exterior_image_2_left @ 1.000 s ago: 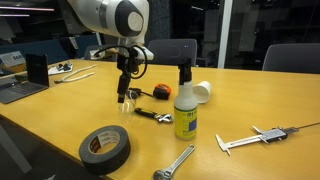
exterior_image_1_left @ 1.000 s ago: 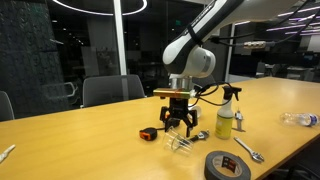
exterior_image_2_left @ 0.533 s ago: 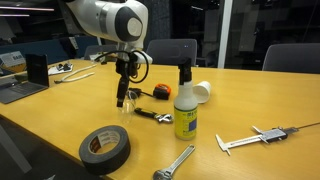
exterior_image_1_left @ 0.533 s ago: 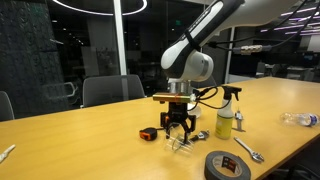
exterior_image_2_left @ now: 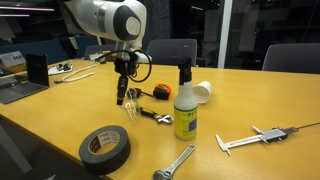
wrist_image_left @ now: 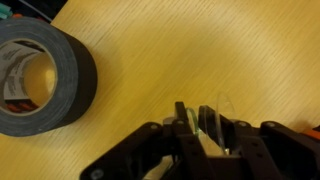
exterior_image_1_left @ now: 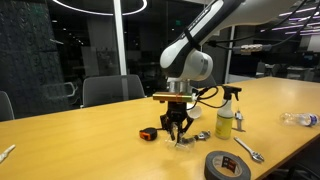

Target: Pick the plastic cup and put it upright

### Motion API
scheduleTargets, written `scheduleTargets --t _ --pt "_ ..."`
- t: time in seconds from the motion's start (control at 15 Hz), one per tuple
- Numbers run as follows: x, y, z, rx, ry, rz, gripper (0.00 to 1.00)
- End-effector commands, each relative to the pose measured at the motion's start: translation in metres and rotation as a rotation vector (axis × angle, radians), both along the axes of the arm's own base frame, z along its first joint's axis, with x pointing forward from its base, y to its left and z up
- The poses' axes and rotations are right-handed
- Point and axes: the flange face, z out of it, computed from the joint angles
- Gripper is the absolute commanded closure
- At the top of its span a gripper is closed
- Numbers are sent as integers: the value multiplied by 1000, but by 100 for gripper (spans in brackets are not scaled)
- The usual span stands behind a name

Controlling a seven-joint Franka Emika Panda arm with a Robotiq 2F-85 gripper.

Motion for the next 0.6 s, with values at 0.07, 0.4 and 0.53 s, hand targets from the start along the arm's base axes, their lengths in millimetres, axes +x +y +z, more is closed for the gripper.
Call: scheduleTargets --t 0.07,0.4,0.53 --pt "4 -19 14 -16 -44 15 91" --pt "5 -61 49 -48 -126 -18 89" --pt "-1 -84 58 -15 -154 -53 89"
